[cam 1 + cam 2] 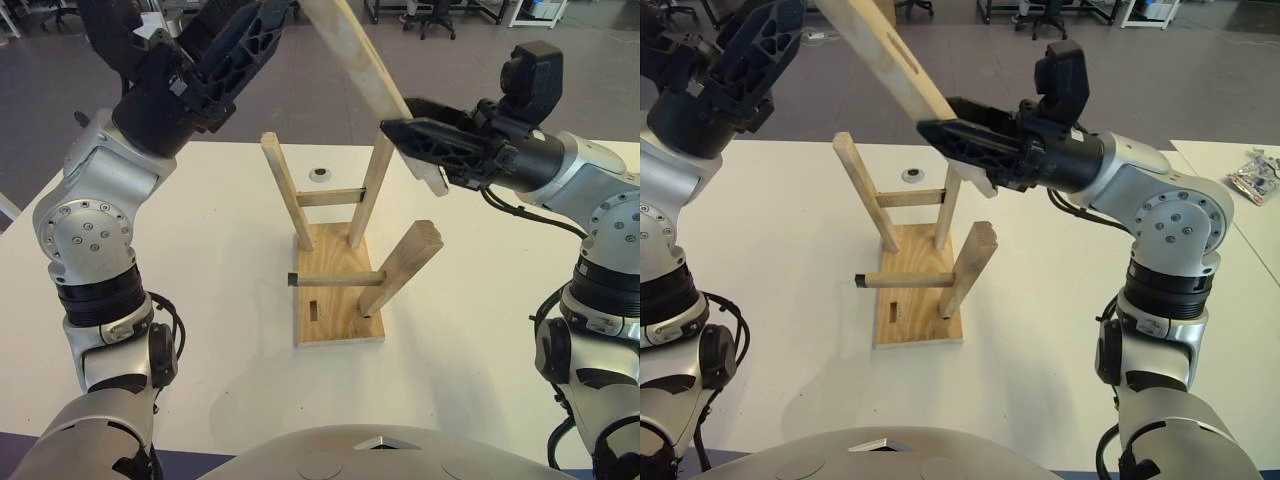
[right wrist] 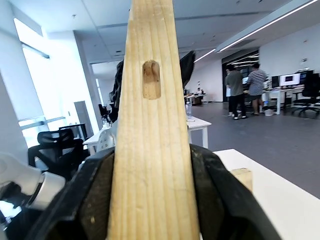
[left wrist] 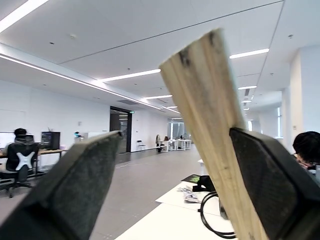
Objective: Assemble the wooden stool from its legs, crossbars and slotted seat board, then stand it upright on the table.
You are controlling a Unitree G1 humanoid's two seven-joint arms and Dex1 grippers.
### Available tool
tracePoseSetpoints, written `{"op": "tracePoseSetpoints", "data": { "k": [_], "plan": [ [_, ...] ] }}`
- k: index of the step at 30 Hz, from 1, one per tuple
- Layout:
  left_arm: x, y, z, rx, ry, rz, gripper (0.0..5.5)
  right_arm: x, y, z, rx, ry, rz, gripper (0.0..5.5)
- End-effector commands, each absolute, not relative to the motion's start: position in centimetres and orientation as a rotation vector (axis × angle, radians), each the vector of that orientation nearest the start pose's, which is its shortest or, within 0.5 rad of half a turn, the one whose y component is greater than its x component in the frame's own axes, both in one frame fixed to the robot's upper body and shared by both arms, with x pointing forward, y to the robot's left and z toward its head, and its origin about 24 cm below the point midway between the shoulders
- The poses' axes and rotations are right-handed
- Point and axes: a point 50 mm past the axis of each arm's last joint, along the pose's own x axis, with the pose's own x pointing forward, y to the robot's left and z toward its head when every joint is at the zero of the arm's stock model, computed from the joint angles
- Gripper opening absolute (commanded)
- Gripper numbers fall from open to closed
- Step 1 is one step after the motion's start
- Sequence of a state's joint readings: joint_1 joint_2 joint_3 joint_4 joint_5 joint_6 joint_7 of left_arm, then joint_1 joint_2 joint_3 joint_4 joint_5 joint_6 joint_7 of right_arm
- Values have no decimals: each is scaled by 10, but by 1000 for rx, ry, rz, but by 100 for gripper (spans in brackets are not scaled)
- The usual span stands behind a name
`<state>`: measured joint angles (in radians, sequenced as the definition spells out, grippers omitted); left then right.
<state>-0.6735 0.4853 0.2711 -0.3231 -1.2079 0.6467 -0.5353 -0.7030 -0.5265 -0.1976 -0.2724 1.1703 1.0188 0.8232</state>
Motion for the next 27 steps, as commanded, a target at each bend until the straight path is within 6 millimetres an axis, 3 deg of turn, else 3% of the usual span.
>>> {"op": "tracePoseSetpoints", "data": {
  "k": [1,5,10,17,27],
  "plan": [
    [252,149,299,-406,-488,-1270,395,258,-136,265,232,-58,1543,206],
    [244,149,294,-445,-409,-1369,395,261,-136,267,207,-48,1570,206],
    [246,154,286,-463,-365,-1356,395,255,-136,265,181,-7,1634,206],
    [244,145,285,-466,-370,-1389,395,255,-133,266,141,29,1686,206],
    [239,148,280,-491,-346,-1417,209,254,-136,264,109,65,1704,206]
  ]
}}
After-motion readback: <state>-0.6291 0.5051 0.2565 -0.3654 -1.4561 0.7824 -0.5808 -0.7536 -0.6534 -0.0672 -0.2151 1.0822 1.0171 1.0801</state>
